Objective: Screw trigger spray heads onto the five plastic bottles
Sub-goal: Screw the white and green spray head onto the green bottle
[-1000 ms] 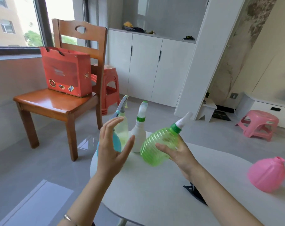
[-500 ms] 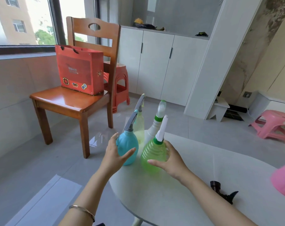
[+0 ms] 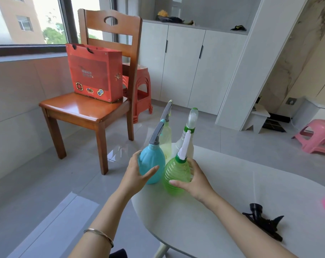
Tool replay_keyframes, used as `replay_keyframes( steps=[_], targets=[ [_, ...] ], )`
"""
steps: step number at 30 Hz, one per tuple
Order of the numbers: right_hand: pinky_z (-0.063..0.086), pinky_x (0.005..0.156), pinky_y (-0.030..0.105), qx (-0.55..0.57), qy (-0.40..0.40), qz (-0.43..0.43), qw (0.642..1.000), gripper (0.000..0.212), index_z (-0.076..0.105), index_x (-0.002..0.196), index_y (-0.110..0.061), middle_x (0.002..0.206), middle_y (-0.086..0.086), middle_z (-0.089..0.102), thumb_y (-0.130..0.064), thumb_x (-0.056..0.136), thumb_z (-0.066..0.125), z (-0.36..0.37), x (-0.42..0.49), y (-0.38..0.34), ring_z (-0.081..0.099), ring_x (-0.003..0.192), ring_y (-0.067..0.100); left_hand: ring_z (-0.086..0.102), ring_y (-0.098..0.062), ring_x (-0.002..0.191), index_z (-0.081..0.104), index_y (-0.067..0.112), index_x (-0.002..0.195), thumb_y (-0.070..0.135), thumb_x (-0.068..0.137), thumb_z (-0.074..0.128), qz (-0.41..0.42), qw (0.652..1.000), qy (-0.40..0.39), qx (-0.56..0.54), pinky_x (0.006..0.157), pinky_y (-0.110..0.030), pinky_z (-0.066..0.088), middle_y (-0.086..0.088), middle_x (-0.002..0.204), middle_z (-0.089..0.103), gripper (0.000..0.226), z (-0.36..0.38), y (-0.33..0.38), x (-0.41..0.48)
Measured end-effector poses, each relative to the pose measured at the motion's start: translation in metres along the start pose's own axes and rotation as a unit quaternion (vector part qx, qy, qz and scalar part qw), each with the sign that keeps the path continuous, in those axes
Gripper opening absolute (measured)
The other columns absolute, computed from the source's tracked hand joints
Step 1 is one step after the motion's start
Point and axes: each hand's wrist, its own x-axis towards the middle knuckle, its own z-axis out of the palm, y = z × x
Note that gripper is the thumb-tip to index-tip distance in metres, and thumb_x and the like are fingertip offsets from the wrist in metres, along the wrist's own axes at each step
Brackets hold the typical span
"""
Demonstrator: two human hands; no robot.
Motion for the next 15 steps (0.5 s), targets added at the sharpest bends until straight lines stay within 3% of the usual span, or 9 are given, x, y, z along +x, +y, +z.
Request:
replay_keyframes(
  steps=[7, 10, 15],
  targets=[
    [0.04, 0.096, 0.021, 0.014, -0.004, 0.003, 1.0, 0.074, 0.04, 0.119, -0.033, 0.116, -0.014, 0.053, -0.017, 0.064, 0.086, -0.0005, 0.0011, 0.0051, 0.052, 0.112, 0.007, 0.043, -0.019, 0.132, 0.027, 0.021, 0.146, 0.045, 0.08, 0.072, 0.001, 1.0, -0.007, -0.002, 0.11, -0.039, 0.039, -0.002, 0.145, 0.043, 0.084, 0.0003, -0.0014, -0.0013],
    [0.035, 0.096, 0.016, 0.009, -0.007, -0.003, 1.0, 0.08, 0.036, 0.127, -0.029, 0.125, -0.009, 0.05, -0.019, 0.065, 0.085, -0.0002, 0.0007, 0.0069, 0.047, 0.12, 0.009, 0.035, -0.017, 0.138, 0.022, 0.021, 0.149, 0.048, 0.078, 0.072, 0.005, 1.0, -0.005, 0.008, 0.109, -0.031, 0.031, -0.002, 0.152, 0.034, 0.091, 0.0008, -0.002, -0.0029],
    [0.028, 0.104, 0.02, 0.011, -0.006, -0.017, 1.0, 0.093, 0.029, 0.139, -0.022, 0.144, -0.004, 0.039, -0.019, 0.065, 0.085, -0.0051, -0.0043, 0.0038, 0.037, 0.131, 0.007, 0.033, -0.02, 0.141, 0.018, 0.02, 0.151, 0.057, 0.073, 0.071, -0.004, 1.0, -0.013, 0.012, 0.114, -0.041, 0.033, -0.004, 0.156, 0.031, 0.101, -0.0028, 0.002, -0.0066]
  ],
)
